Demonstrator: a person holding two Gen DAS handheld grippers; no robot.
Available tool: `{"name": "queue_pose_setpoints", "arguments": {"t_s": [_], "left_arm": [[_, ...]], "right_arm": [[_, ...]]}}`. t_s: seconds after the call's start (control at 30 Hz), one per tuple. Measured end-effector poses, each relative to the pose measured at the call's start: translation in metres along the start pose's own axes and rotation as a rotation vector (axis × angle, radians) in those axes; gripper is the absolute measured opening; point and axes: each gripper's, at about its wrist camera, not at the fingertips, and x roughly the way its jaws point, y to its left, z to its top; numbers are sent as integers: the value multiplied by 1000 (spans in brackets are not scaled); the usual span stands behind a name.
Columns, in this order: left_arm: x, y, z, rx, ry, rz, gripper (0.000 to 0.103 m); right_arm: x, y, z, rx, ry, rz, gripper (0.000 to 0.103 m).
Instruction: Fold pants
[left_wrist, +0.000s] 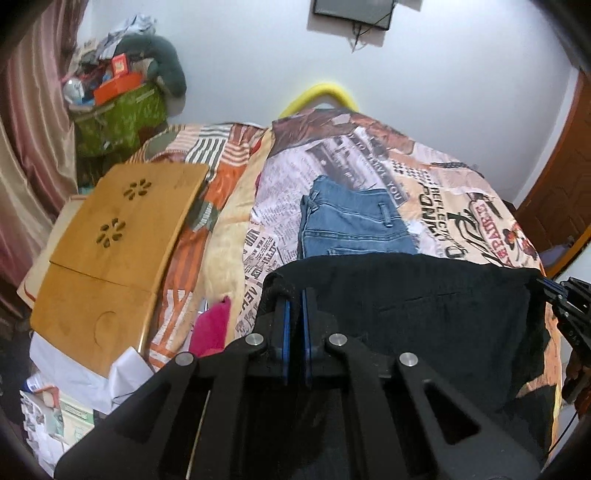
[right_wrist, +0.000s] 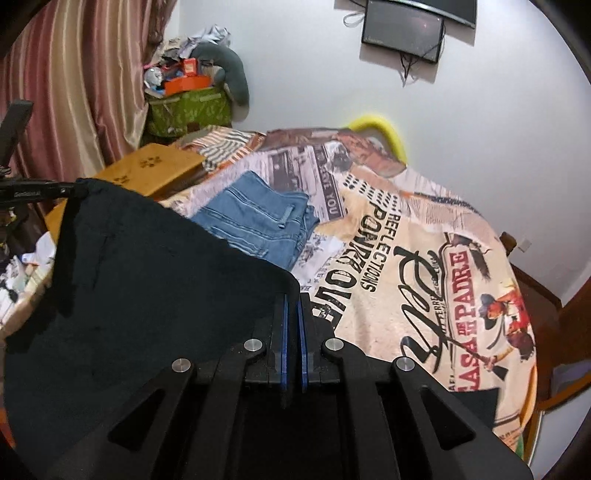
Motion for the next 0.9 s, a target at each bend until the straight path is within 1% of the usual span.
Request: {"name": "queue_pose_setpoints", "arguments": {"t_s": [0.13,0.33,0.5,0.73,0.83,0.9], "left_arm": [[-23,-5,-15,27,-11,12,5],[-59,-1,-48,22,-24,16,5],[-88,6,-78,20,-41,28,5],[-111,13,-127,29,-28,99,5],[-118,18,-150,13,-21,109,5],[-118,24,-165,-12,0,108,5]], "right_arm": [[-30,9,-14,-12,-11,19,4],[-69,27,-41,0,-7,60,4],[-92,45,-65,30,13,100,4],[-108,76,-107,85,55,160,4],[-110,90,-127,96,89,187,4],[-110,99,-140,98,110,196,4]]}}
